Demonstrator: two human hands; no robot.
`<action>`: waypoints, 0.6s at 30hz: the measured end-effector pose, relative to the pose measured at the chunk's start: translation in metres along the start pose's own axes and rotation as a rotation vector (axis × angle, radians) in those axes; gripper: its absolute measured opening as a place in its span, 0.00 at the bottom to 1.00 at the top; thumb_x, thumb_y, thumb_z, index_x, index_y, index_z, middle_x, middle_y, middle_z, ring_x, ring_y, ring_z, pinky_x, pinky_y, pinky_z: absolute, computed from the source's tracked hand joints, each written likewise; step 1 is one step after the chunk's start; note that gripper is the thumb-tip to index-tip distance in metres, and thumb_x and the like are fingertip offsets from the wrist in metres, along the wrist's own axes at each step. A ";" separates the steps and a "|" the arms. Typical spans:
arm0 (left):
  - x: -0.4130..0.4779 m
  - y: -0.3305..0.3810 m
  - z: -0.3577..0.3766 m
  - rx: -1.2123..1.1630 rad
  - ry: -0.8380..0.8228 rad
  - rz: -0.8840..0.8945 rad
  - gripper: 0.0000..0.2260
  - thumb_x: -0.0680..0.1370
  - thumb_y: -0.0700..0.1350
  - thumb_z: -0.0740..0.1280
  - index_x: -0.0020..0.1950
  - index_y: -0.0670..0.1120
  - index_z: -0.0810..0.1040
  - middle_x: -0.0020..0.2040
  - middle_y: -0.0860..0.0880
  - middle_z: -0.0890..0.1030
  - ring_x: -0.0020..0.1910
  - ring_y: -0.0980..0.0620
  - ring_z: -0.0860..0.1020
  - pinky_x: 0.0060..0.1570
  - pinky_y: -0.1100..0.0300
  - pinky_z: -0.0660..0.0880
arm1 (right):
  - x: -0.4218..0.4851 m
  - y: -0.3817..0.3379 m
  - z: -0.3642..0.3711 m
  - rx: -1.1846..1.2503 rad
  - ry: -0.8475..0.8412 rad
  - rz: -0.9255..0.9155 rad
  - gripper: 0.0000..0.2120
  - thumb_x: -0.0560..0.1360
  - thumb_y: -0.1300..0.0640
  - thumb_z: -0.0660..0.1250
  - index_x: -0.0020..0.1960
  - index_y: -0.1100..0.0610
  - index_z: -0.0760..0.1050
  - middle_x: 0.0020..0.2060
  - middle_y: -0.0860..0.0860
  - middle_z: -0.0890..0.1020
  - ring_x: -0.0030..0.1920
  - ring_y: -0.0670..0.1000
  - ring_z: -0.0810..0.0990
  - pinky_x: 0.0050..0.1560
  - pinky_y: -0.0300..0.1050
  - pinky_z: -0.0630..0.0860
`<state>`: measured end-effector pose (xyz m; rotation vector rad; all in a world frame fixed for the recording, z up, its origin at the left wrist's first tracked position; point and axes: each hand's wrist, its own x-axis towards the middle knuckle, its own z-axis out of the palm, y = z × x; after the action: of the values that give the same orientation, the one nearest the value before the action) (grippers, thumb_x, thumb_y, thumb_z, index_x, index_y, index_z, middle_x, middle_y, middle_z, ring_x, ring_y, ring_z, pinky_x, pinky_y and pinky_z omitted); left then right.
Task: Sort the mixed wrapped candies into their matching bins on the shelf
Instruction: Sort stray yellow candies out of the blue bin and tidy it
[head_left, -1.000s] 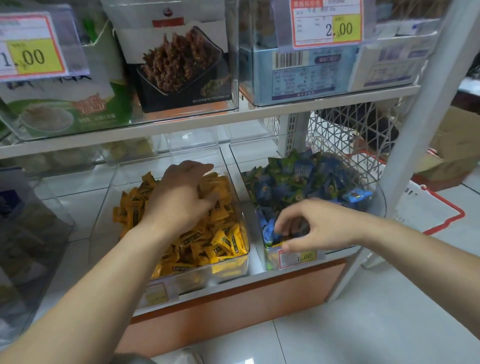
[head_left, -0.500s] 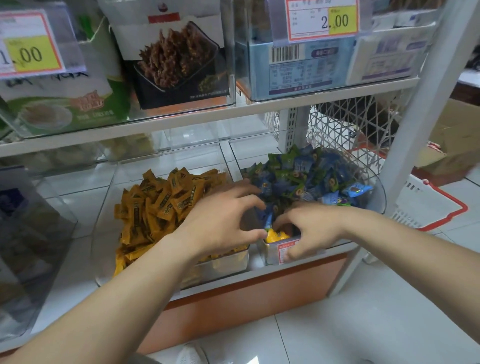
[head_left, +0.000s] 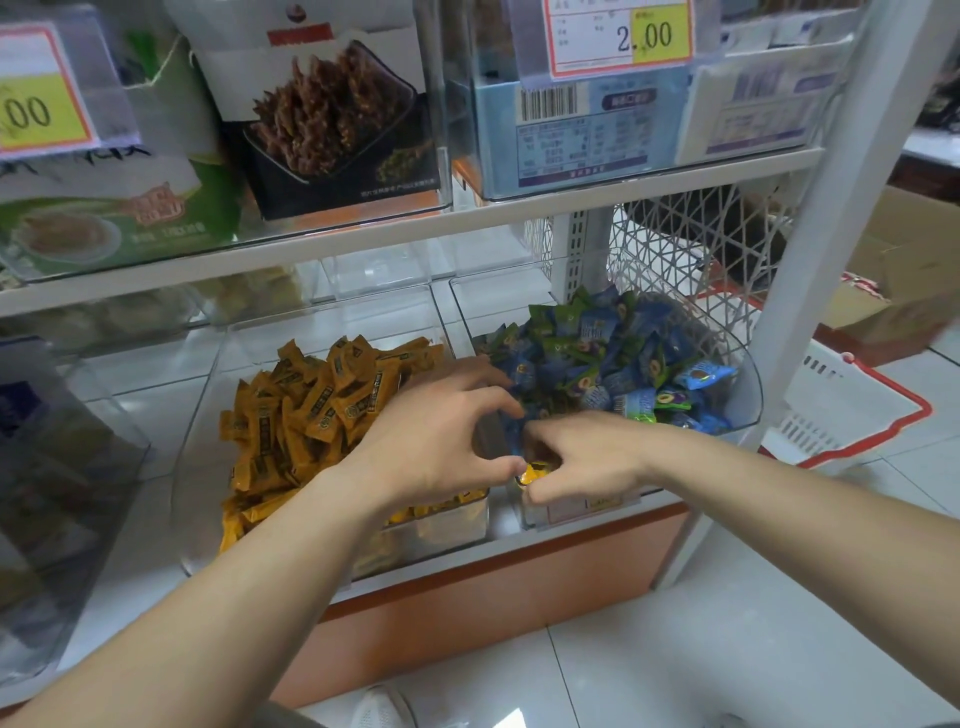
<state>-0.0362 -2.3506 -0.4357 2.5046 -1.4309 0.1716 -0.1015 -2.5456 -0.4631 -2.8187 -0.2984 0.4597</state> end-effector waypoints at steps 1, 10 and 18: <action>0.000 0.000 0.000 -0.003 -0.006 -0.001 0.24 0.69 0.67 0.66 0.61 0.59 0.78 0.68 0.58 0.73 0.70 0.56 0.67 0.66 0.52 0.69 | -0.001 0.001 0.000 0.022 0.010 -0.005 0.22 0.62 0.29 0.58 0.44 0.45 0.66 0.40 0.43 0.75 0.39 0.46 0.73 0.35 0.46 0.66; -0.001 -0.005 -0.001 -0.042 -0.010 0.013 0.23 0.70 0.68 0.67 0.61 0.60 0.79 0.68 0.58 0.73 0.70 0.56 0.66 0.66 0.51 0.69 | -0.019 0.006 0.006 0.104 0.214 -0.014 0.22 0.67 0.28 0.65 0.46 0.45 0.75 0.36 0.43 0.80 0.37 0.43 0.76 0.39 0.45 0.74; 0.001 -0.006 -0.002 -0.048 -0.011 0.015 0.27 0.67 0.71 0.62 0.60 0.59 0.80 0.65 0.57 0.75 0.68 0.55 0.69 0.63 0.50 0.71 | -0.023 0.008 0.009 0.191 0.235 -0.074 0.18 0.72 0.33 0.69 0.55 0.40 0.73 0.42 0.31 0.78 0.42 0.38 0.76 0.42 0.42 0.74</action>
<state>-0.0300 -2.3480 -0.4343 2.4606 -1.4418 0.1244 -0.1250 -2.5565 -0.4666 -2.6305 -0.2918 0.1310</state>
